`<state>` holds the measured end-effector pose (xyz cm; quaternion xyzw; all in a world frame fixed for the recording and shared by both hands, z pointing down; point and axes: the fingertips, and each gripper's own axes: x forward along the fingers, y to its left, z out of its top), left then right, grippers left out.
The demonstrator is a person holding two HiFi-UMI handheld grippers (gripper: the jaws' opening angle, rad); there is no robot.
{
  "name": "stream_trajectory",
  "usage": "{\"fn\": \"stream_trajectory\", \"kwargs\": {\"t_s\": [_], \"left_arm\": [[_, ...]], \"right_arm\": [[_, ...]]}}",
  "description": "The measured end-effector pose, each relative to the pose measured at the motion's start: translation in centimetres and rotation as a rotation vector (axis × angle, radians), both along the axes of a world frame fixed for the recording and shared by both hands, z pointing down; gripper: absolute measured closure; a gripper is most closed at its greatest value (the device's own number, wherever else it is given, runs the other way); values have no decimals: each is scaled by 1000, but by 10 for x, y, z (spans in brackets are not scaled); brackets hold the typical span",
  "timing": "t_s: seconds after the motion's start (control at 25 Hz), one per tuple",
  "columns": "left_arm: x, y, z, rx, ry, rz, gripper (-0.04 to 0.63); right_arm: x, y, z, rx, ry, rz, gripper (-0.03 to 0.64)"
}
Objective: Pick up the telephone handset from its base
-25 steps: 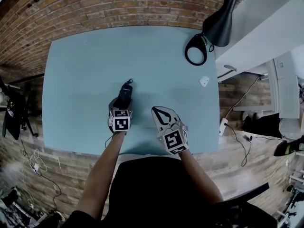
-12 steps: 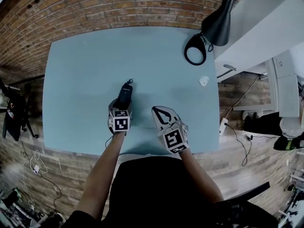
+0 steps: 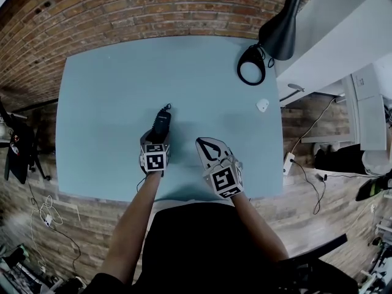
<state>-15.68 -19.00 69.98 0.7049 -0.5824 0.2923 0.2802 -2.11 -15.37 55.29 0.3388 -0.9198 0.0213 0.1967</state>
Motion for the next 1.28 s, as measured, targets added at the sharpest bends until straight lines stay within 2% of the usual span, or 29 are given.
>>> {"fn": "stream_trajectory", "kwargs": {"t_s": [1.28], "left_arm": [[1,12,-27,40,-31,-9,330]], "right_arm": [[14,-5,-15,47,-27,28,614]]}}
